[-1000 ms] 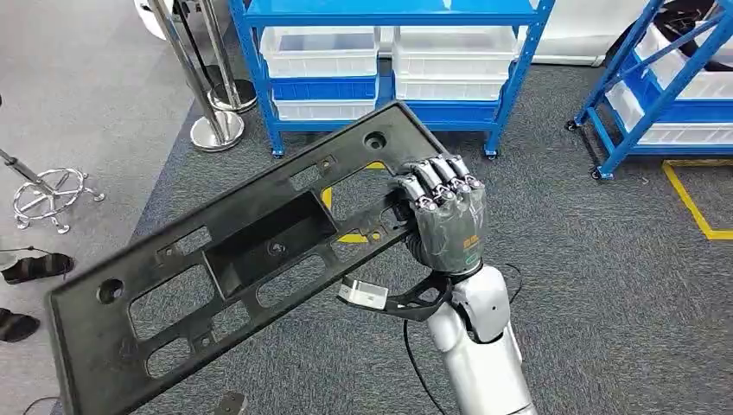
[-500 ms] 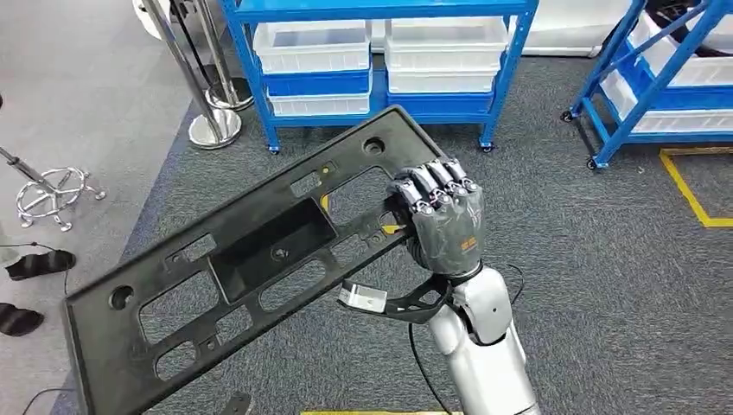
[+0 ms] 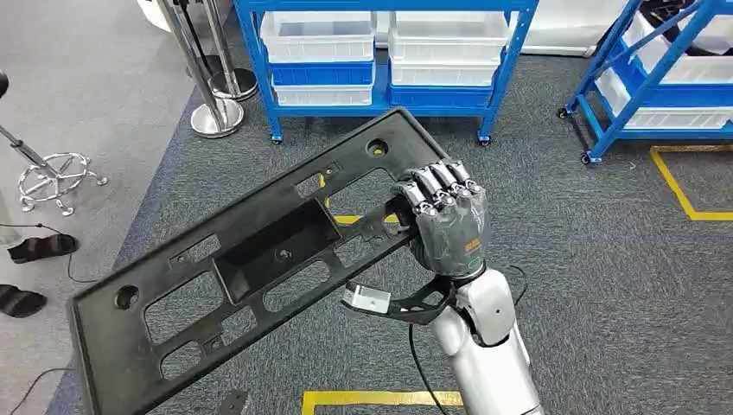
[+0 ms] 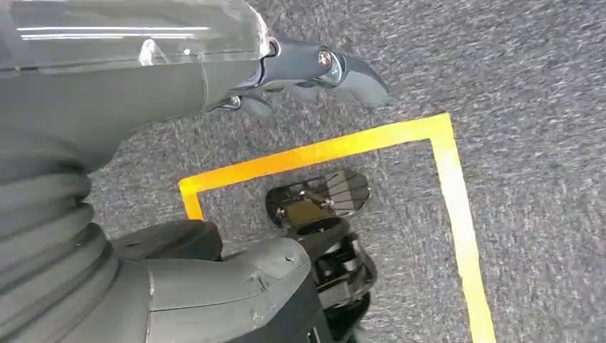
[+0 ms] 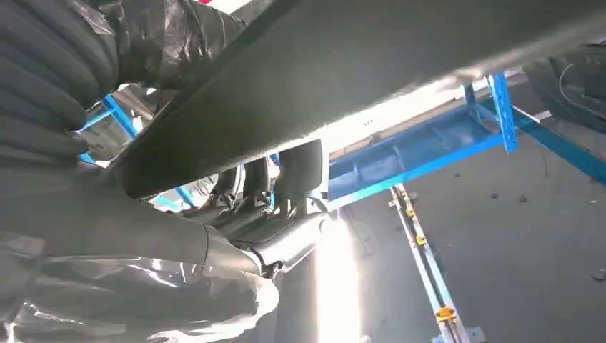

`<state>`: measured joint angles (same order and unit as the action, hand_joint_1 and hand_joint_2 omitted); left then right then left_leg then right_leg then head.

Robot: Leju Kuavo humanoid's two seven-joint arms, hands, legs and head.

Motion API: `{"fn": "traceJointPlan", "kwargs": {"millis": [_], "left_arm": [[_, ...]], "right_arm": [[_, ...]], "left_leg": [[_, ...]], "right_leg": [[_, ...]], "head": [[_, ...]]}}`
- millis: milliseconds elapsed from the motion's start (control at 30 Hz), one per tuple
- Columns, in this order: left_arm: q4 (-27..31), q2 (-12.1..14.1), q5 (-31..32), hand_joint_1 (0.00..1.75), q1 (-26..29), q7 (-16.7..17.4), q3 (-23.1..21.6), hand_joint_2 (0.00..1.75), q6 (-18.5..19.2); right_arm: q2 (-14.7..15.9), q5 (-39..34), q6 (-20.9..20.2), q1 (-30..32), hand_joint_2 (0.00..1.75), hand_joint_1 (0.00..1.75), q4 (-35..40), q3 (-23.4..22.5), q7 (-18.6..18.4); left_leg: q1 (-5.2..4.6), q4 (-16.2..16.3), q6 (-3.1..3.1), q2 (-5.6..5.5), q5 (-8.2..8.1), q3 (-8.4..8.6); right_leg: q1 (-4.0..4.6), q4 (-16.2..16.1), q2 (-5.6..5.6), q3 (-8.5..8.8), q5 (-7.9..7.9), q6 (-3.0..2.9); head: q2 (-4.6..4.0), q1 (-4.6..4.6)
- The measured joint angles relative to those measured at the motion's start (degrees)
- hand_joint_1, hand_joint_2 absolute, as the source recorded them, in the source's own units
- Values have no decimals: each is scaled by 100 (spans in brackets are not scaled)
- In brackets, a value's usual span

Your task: Take the parts from the cabinet and place them on the table.

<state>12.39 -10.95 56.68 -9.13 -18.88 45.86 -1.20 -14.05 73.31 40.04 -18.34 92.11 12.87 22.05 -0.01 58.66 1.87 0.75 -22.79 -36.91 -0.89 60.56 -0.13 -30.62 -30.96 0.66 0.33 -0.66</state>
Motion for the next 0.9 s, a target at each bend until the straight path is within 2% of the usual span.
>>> {"fn": "traceJointPlan", "kwargs": {"millis": [33,100,133,167,200,233,267,300,333,367,400,433,467,500,533,567,633,667,700,733,800,833,867,900], "left_arm": [[0,0,0,0,-3,-2,0,175,0],[0,0,-2,0,0,-13,0,175,0],[0,0,-7,0,1,-15,-2,175,0],[0,0,-7,0,4,-15,0,175,0],[0,0,-9,0,5,-20,-2,175,0],[0,-4,-9,0,8,-26,-2,175,0],[0,-2,-9,0,7,-35,-2,175,0],[0,-4,-13,0,6,-37,-4,175,0],[0,-4,-15,0,7,-41,-4,175,-2],[0,-4,-15,0,11,-46,-4,175,-2],[0,-4,-15,0,12,-48,-4,175,-4],[0,-4,-15,0,12,-50,-4,175,-4],[0,-4,-15,0,8,-55,-7,175,-4],[0,-4,-15,0,-1,-61,-7,175,-2],[0,0,-11,0,-15,-70,-9,175,0],[0,-2,-11,0,-19,-81,-9,175,-2],[0,-2,-11,0,-7,-92,-11,175,2],[0,-2,-9,0,-7,-98,-11,175,2],[0,-11,-7,0,-9,-105,-15,175,7],[0,-19,-7,0,-21,-107,-17,175,13],[0,-35,2,0,-21,-109,-22,175,31],[0,-37,2,0,-11,-111,-26,175,41],[0,-39,2,0,-5,-111,-28,175,44],[0,-44,2,0,-4,-109,-33,175,44]], "right_arm": [[0,0,0,4,175,175,2,18,-2],[4,0,0,-5,175,175,11,24,-13],[4,0,0,-2,175,175,11,31,-17],[4,0,0,-2,175,175,11,31,-22],[4,0,-2,-12,175,175,11,33,-22],[4,0,-2,-17,175,175,11,33,-28],[4,0,-2,-17,175,175,11,35,-37],[4,2,-2,-16,175,175,11,35,-42],[4,9,-2,-14,175,175,11,35,-44],[4,15,-2,-10,175,175,11,35,-44],[4,17,-2,-8,175,175,11,35,-44],[4,17,0,-9,175,175,11,35,-46],[4,13,0,-11,175,175,11,35,-46],[4,-7,0,-14,175,175,11,37,-46],[11,-44,0,-21,175,175,11,44,-57],[15,-72,0,-26,175,175,9,59,-72],[28,-149,0,-26,175,175,9,103,-96],[31,-166,0,-28,175,175,9,114,-103],[46,-184,0,-32,175,175,7,120,-105],[68,-205,0,-47,175,175,4,129,-105],[94,-225,0,-38,175,175,2,131,-109],[122,-227,0,-27,175,175,-9,131,-109],[144,-227,0,-15,175,175,-15,131,-109],[160,-227,0,-8,175,175,-22,131,-109]], "left_leg": [[-19,51,-28,-2,14,-58],[-25,65,-97,-7,84,-75],[-6,57,-138,-7,123,-88],[6,71,-166,-20,128,-116],[23,177,-199,-38,-33,-193],[26,459,-236,-39,-324,-295],[45,892,-267,-38,-635,-446],[54,1328,-284,-37,-871,-584],[55,1689,-292,-37,-1002,-681],[55,1833,-291,-38,-982,-670],[55,1668,-273,-39,-857,-506],[53,1280,-248,-40,-690,-211],[44,730,-210,-45,-515,172],[11,170,-145,-56,-450,540],[-4,-75,-114,-52,-598,700],[-33,-68,-113,-50,-526,667],[-64,-115,-52,-48,-520,632],[-64,-200,-2,-43,-466,650],[21,-310,14,8,-365,718],[5,-370,64,23,-313,713],[0,-351,71,56,-279,646],[-2,-331,72,85,-275,612],[-2,-300,71,113,-274,576],[1,-262,69,145,-275,545]], "right_leg": [[52,-31,16,35,31,-41],[49,-13,30,-32,60,-95],[66,-20,29,-58,94,-139],[26,-74,14,-96,156,-213],[23,-73,6,-124,192,-255],[19,-73,6,-188,239,-290],[23,-72,3,-257,288,-293],[29,-70,4,-322,334,-296],[35,-66,4,-385,380,-296],[40,-61,4,-447,425,-292],[44,-55,7,-499,464,-288],[47,-51,14,-530,493,-283],[54,-49,20,-541,514,-274],[54,-51,16,-543,537,-265],[60,-62,8,-561,570,-227],[38,-79,1,-561,599,-194],[13,-115,3,-555,652,-119],[28,-147,7,-538,681,-79],[30,-78,6,-556,644,-68],[48,141,16,-675,421,-36],[41,960,18,-1036,-36,-5],[36,1335,17,-1200,-184,12],[30,1524,15,-1275,-207,23],[17,1443,10,-1214,-110,36]], "head": [[0,-7],[0,-2],[0,2],[0,-2],[0,0],[0,-9],[0,-7],[0,-4],[0,-7],[0,-7],[0,-7],[0,-7],[0,-7],[0,-7],[0,-4],[0,-9],[0,-7],[0,-4],[0,-4],[0,2],[0,2],[0,2],[0,0],[0,2]]}}
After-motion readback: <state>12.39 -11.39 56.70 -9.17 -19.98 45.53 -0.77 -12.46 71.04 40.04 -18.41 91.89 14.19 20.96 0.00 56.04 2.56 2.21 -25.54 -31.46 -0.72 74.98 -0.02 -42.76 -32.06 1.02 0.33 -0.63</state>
